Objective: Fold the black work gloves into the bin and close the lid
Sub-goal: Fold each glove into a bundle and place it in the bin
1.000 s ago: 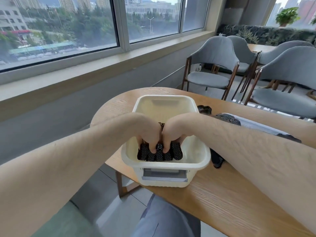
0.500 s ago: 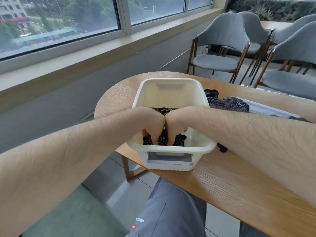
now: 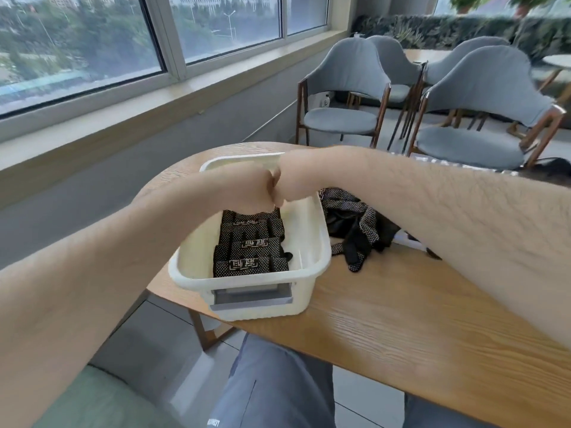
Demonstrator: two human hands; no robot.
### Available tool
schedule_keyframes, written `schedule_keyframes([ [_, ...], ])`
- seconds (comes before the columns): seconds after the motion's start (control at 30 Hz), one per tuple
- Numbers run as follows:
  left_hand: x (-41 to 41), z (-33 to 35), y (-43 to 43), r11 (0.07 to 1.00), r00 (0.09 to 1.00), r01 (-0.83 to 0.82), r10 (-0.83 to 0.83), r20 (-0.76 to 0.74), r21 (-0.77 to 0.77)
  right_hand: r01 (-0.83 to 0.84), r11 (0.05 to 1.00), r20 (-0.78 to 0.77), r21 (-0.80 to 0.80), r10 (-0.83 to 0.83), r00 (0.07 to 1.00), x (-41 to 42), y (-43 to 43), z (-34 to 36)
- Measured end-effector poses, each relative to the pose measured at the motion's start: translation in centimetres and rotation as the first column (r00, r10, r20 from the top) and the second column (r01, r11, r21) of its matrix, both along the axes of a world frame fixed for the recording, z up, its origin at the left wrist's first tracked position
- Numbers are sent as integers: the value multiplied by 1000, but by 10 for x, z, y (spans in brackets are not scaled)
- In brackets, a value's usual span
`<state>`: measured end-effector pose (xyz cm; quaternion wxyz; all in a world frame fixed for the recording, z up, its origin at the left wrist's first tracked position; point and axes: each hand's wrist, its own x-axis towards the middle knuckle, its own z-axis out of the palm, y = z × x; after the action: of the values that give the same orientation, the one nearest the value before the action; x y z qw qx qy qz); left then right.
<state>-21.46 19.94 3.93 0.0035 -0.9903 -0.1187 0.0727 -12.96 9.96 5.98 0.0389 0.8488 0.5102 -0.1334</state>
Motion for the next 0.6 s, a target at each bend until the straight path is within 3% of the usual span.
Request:
schedule_keyframes([
  [0.07,14,13,-16,997,996,66,-64,56,-36,79,994,-73,77,-74,995,13,-20,10],
  [0.2,52,36,-61,972,987,146,-156,41,185,223,935,-75,276,-210,975,39,-66,14],
  [0.33,91,38,-113,919,965,249,-261,-2,306,329,887,-99,324,-314,944,52,-135,19],
  [0.43,107,29,-168,953,964,224,-247,96,204,441,811,-215,384,-386,897,58,-194,13],
  [0.53,108,1,-212,989,963,143,-128,239,-47,545,720,-324,430,-441,837,60,-236,-10],
  [0.6,102,-30,-236,961,940,149,-66,334,-231,627,627,-405,463,-480,779,56,-259,-37],
])
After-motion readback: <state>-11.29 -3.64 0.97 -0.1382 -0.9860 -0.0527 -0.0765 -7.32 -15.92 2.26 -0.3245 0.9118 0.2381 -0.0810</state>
